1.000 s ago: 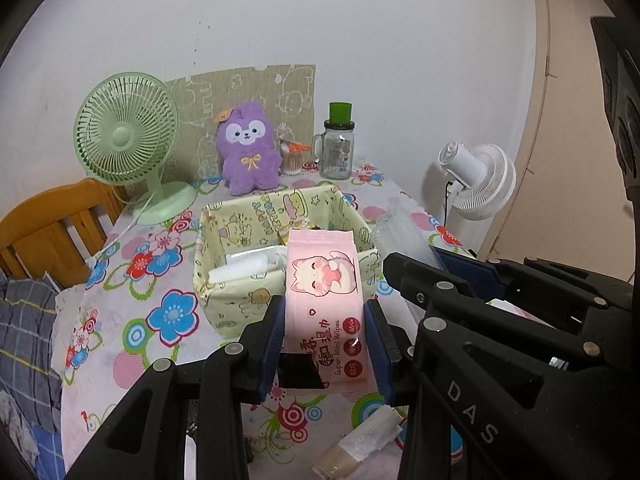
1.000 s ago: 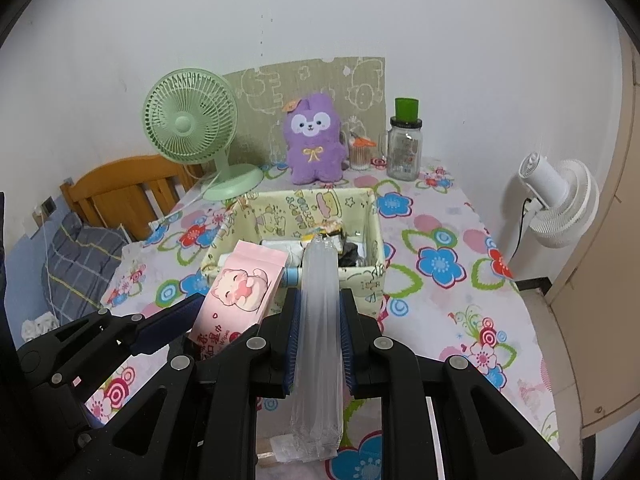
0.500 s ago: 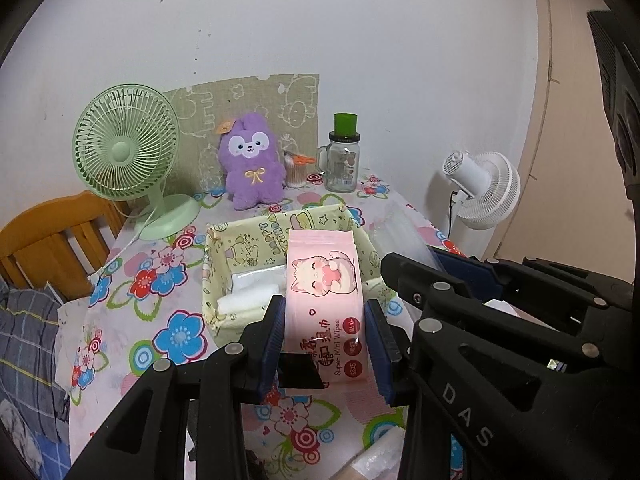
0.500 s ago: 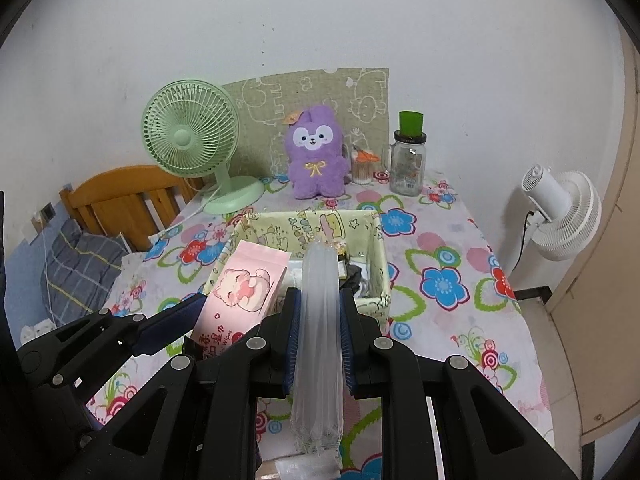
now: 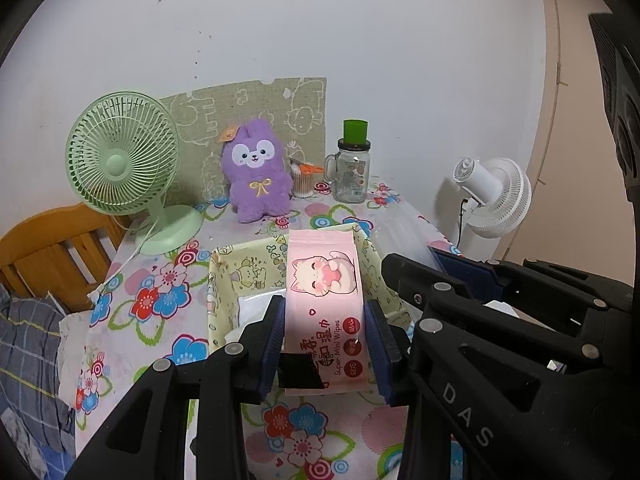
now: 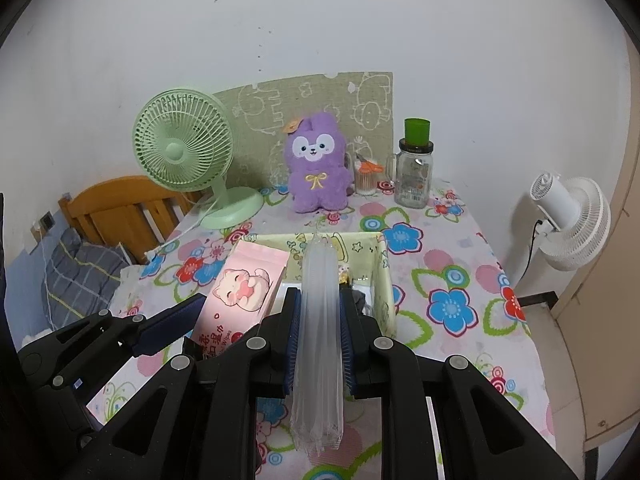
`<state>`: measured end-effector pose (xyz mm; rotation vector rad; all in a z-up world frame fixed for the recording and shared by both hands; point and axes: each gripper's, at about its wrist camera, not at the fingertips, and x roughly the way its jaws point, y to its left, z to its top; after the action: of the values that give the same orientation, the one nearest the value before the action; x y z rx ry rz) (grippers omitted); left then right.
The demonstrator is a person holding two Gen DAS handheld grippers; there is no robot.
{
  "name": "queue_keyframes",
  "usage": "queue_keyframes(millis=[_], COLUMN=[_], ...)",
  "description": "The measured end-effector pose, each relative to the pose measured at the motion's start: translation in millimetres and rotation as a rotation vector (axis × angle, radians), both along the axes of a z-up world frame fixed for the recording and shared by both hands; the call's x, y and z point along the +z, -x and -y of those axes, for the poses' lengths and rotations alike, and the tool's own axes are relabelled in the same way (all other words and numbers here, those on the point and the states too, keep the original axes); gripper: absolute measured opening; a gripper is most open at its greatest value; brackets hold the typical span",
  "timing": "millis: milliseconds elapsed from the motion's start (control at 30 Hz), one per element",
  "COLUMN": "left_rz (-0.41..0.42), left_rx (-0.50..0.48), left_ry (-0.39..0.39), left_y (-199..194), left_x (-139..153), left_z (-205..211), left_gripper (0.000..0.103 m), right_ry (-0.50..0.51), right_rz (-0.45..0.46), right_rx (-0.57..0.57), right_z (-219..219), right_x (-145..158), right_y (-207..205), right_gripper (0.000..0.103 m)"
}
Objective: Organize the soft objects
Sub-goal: 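Lift the pink wipe pack and clear straw bag and carry both over the box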
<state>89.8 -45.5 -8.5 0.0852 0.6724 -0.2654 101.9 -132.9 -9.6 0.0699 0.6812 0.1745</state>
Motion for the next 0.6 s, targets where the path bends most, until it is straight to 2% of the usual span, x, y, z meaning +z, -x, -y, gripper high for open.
queue_keyframes(millis=[600], left_rz=[-0.032], left_rx=[0.023], left_ry=[-0.001], left_y=[-44.0], left_x=[-7.8], left_z=[-4.5], left_gripper=[0.040], right_ry=[-0.012], right_rz=[-0.029], right_rx=[0.012], right_z=[-3.0], right_x=[-9.2], right_y=[-44.3], right_gripper=[0.021])
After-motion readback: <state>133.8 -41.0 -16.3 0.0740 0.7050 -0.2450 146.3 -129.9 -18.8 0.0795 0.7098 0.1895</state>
